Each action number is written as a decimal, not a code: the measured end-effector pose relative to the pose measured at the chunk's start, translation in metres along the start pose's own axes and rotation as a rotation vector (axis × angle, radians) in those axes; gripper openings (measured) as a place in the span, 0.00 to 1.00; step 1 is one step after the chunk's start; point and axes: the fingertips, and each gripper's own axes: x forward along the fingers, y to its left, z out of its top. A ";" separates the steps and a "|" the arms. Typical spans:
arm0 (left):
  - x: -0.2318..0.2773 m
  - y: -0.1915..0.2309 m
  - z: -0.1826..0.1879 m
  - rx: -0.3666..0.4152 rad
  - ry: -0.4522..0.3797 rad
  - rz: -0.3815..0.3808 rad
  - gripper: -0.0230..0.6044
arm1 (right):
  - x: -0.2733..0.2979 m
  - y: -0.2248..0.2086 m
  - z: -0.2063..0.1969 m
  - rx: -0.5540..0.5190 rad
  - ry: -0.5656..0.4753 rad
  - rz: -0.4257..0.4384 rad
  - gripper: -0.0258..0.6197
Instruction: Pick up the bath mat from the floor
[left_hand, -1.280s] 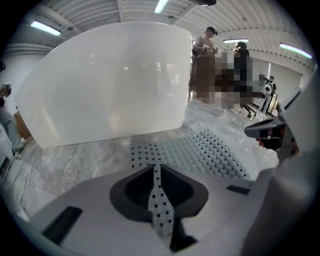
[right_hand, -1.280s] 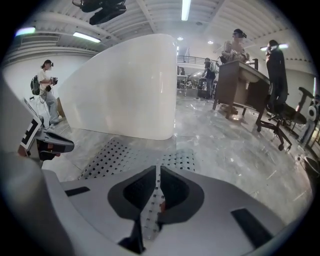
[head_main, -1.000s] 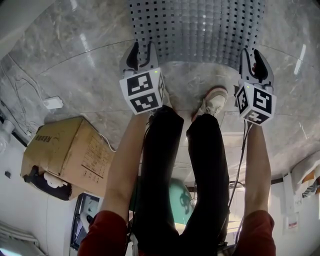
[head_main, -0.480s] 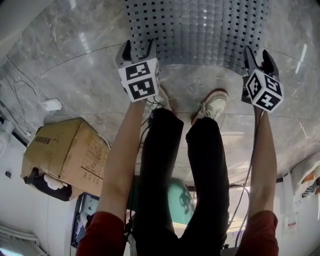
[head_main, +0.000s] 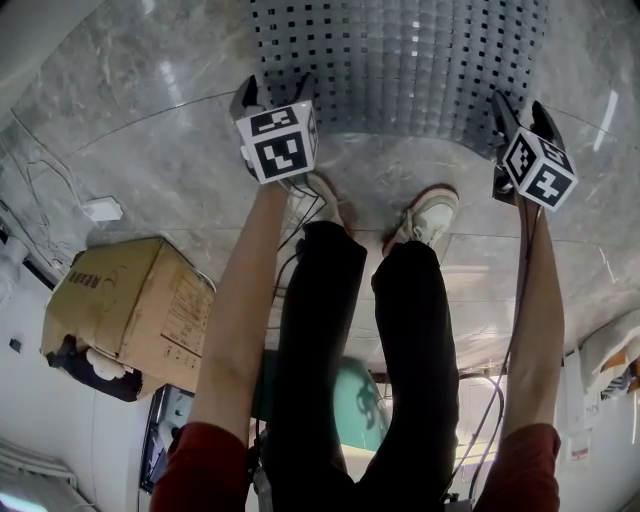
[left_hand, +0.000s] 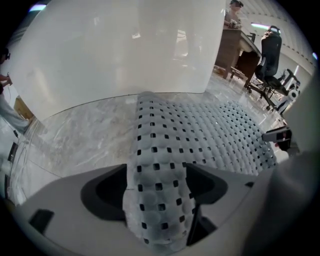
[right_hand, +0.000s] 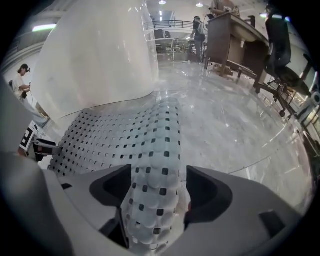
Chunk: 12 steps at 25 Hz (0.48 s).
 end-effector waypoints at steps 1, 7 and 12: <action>0.003 0.001 -0.002 -0.008 0.011 0.001 0.60 | 0.002 -0.003 -0.004 0.011 0.012 0.001 0.56; 0.013 0.003 -0.011 -0.002 0.050 -0.003 0.61 | 0.015 -0.010 -0.027 0.064 0.092 0.021 0.56; 0.023 -0.001 -0.017 -0.007 0.076 -0.031 0.61 | 0.022 -0.007 -0.027 0.092 0.108 0.016 0.54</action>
